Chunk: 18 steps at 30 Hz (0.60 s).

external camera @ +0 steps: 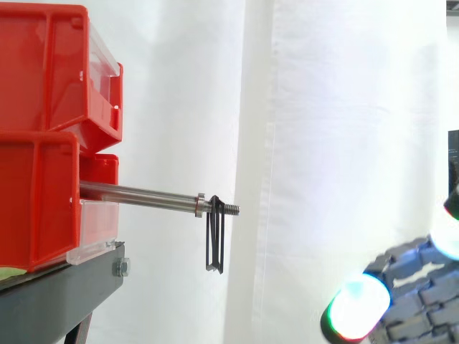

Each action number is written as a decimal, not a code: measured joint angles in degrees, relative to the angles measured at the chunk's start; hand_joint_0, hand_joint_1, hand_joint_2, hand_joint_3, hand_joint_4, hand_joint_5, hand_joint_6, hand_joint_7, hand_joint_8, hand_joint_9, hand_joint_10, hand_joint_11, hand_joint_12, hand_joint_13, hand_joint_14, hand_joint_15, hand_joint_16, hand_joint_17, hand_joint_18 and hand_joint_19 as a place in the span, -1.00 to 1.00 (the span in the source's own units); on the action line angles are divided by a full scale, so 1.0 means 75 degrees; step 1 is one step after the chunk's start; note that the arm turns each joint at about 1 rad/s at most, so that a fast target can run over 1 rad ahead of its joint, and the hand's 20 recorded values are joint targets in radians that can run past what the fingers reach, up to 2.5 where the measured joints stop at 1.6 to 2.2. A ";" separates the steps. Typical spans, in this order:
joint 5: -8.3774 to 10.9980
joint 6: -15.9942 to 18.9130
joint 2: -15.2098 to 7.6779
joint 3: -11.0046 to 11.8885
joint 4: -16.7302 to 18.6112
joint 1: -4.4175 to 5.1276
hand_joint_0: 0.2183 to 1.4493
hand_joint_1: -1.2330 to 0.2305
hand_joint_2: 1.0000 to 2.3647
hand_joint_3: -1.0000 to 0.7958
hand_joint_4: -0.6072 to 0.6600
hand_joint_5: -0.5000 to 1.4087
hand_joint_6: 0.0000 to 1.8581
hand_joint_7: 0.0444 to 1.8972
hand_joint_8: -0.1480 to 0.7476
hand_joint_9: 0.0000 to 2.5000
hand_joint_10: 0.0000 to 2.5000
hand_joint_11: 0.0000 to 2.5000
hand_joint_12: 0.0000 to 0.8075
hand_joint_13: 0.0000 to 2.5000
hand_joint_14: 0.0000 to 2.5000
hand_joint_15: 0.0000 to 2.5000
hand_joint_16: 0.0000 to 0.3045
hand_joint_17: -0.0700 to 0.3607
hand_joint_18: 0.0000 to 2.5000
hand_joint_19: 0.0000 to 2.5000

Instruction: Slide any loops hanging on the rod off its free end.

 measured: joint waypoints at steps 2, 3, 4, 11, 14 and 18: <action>0.0056 -0.0043 -0.0170 0.0000 0.0268 0.0028 -0.47 -0.08 -1.00 -0.43 0.20 -0.76 -0.46 -0.39 -0.22 -0.88 -1.00 -1.00 -0.25 -0.94 -1.00 -1.00 -0.66 -0.14 -1.00 -1.00; 0.0089 -0.0066 -0.0248 0.0000 0.0473 0.0052 -0.47 -0.08 -1.00 -0.43 0.20 -0.76 -0.46 -0.38 -0.22 -0.87 -1.00 -1.00 -0.25 -0.94 -1.00 -1.00 -0.66 -0.14 -1.00 -1.00; 0.0117 -0.0083 -0.0288 0.0000 0.0637 0.0070 -0.47 -0.08 -1.00 -0.43 0.20 -0.75 -0.46 -0.39 -0.22 -0.87 -1.00 -1.00 -0.25 -0.94 -1.00 -1.00 -0.66 -0.14 -1.00 -1.00; 0.0259 -0.0433 -0.0481 0.0010 0.1761 0.0185 -0.46 -0.08 -1.00 -0.43 0.20 -0.75 -0.46 -0.39 -0.22 -0.87 -1.00 -1.00 -0.25 -0.93 -1.00 -1.00 -0.66 -0.14 -1.00 -1.00; 0.0260 -0.0588 -0.0746 0.0055 0.2037 0.0220 -0.46 -0.10 -1.00 -0.43 0.21 -0.75 -0.46 -0.40 -0.20 -0.84 -1.00 -1.00 -0.24 -0.91 -1.00 -1.00 -0.66 -0.13 -1.00 -1.00; 0.0250 -0.0610 -0.1173 0.0292 0.2307 0.0235 -0.46 -0.11 -1.00 -0.42 0.23 -0.74 -0.46 -0.40 -0.19 -0.82 -1.00 -1.00 -0.24 -0.88 -1.00 -1.00 -0.66 -0.14 -0.97 -1.00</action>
